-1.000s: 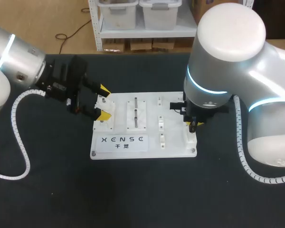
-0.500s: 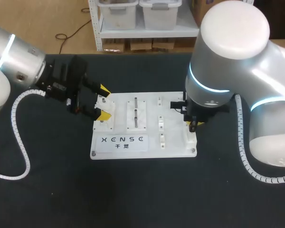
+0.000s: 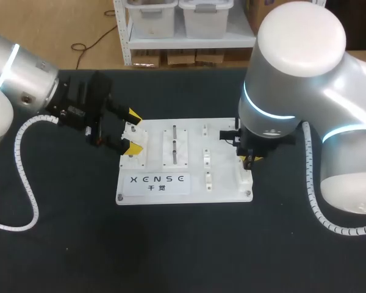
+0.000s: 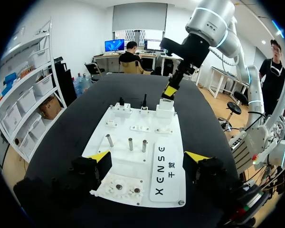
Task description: Insert the USB connector, Ethernet cable, and multi-pin plug into their matching sockets one by one.
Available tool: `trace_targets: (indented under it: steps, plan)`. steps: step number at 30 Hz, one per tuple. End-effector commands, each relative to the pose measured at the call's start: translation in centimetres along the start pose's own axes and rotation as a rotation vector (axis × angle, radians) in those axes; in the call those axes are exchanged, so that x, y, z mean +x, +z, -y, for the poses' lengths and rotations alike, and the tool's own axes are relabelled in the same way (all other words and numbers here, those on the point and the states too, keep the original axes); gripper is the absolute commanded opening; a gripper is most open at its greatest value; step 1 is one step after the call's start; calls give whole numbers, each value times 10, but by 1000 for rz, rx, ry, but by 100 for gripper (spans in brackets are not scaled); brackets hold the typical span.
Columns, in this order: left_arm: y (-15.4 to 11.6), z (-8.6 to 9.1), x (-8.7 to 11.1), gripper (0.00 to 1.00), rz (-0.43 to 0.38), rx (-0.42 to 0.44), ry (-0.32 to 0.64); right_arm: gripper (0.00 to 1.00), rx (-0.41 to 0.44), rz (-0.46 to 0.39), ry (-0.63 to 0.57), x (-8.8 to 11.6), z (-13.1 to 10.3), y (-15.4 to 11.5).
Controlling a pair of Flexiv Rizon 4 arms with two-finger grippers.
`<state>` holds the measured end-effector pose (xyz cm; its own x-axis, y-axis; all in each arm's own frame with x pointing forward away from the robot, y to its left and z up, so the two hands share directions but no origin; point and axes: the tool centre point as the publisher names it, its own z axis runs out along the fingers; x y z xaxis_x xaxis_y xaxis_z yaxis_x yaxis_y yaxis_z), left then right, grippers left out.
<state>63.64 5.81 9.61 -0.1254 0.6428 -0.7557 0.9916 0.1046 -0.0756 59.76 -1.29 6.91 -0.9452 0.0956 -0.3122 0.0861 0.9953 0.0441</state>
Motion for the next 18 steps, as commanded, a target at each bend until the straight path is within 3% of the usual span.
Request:
trace_targets:
  steps: [1,18]
  plan:
    - [0,-1,1,100,1,3,2,0,-4,1,-1,1,-1,2]
    - [0,-1,1,100,1,3,2,0,1,1,1,4,0,4]
